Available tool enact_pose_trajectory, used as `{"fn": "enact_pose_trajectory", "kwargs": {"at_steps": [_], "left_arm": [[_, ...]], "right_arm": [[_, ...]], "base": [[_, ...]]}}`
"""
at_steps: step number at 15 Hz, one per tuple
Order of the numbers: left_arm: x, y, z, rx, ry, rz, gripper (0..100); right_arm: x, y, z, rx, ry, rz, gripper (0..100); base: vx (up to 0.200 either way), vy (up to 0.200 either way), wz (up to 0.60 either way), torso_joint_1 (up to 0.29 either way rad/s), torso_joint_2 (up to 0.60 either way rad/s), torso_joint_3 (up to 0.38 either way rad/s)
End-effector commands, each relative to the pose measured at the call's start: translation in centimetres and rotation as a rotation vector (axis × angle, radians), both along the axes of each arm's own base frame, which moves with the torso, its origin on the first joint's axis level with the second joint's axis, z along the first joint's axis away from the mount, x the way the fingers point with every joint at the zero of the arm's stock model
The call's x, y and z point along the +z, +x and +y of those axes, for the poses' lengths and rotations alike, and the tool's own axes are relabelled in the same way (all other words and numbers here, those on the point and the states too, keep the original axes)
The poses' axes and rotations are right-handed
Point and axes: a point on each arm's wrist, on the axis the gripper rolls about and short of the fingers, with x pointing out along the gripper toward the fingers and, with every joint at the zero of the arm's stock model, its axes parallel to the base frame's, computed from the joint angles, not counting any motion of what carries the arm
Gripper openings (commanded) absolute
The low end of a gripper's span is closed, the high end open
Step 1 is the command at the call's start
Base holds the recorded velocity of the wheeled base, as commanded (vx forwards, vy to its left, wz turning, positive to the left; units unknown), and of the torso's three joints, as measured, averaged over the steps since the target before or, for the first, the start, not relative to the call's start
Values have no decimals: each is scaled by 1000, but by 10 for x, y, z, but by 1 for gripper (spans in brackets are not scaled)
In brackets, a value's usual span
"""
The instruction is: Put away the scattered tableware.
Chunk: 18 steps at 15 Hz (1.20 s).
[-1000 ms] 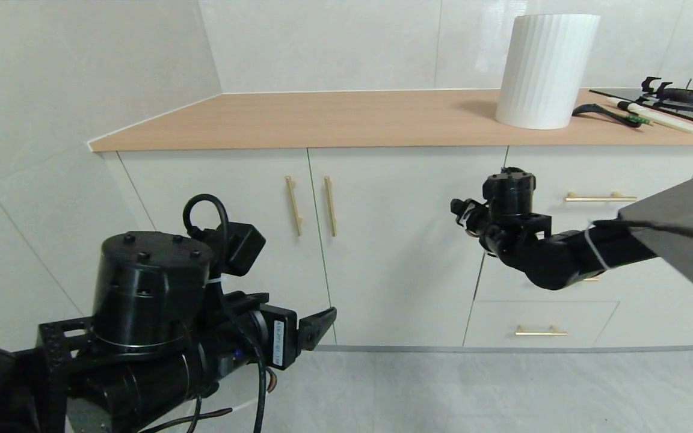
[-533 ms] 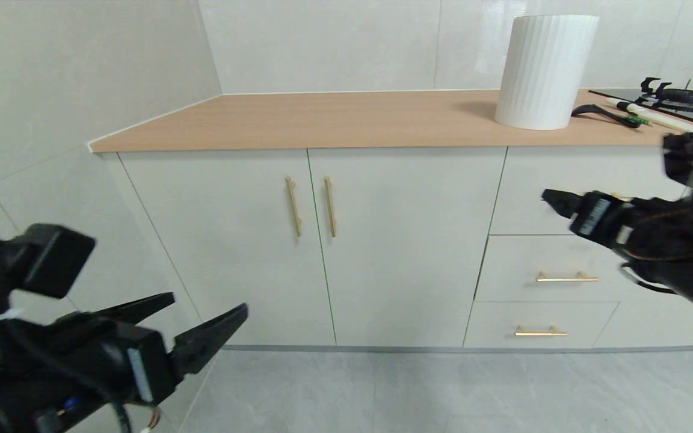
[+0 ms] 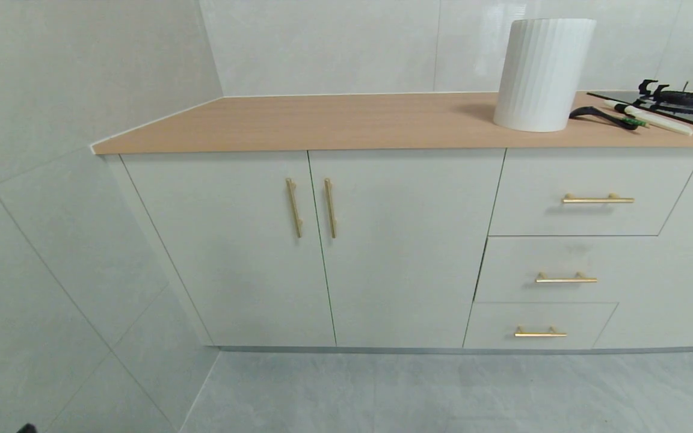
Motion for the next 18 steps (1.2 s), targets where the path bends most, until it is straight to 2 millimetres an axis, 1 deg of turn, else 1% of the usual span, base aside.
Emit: {"fn": "enact_pose_trajectory", "kwargs": {"at_steps": [1,2,3,4,6,7,8,9,10,11,12,15,17,18], "left_arm": [[-9,-29,4,128,-8,-152,100],[-13,-33,4,147,0,-166,100],[-20,-36,4,152,8,-180,100],[-31,-37,3,174,29,-180,100],[-45,-40,1,182,50,-188,100],[-52,-41,-1,130,48,-201,100],[-62,-38,-2,70,46,-174,100],[-64,-37,-2,65,46,-168,100],[-73,-34,-3,47,44,-137,100],[-73,-33,-4,10,29,-152,100],[-73,-33,-4,-16,15,-164,100],[-73,-33,-4,-20,7,-164,100],[-73,-33,-5,-33,9,-164,100],[-73,-32,-5,-30,35,-163,100]], "right_arm": [[-31,-53,-7,-165,-37,-133,100],[-37,-50,-6,-185,-27,-128,100],[-46,-54,-3,-232,-33,-148,100],[-60,-53,-1,-198,-65,-127,100],[-79,-44,-2,-219,-62,-88,100],[-89,-41,-1,-208,-71,-67,100],[-97,-38,-1,-176,-86,-26,100],[-98,-37,-1,-170,-89,-19,100],[-103,-36,0,-120,-101,31,100],[-108,-35,2,-53,-113,77,100],[-110,-35,2,-29,-116,94,100],[-109,-33,2,-6,-102,114,100],[-109,-33,4,54,-103,109,100],[-109,-34,4,49,-108,90,100]], "base": [[0,0,0,0,0,0],[0,0,0,0,0,0],[0,0,0,0,0,0],[0,0,0,0,0,0],[0,0,0,0,0,0],[0,0,0,0,0,0],[0,0,0,0,0,0],[0,0,0,0,0,0],[0,0,0,0,0,0],[0,0,0,0,0,0],[0,0,0,0,0,0],[0,0,0,0,0,0],[0,0,0,0,0,0],[0,0,0,0,0,0]]}}
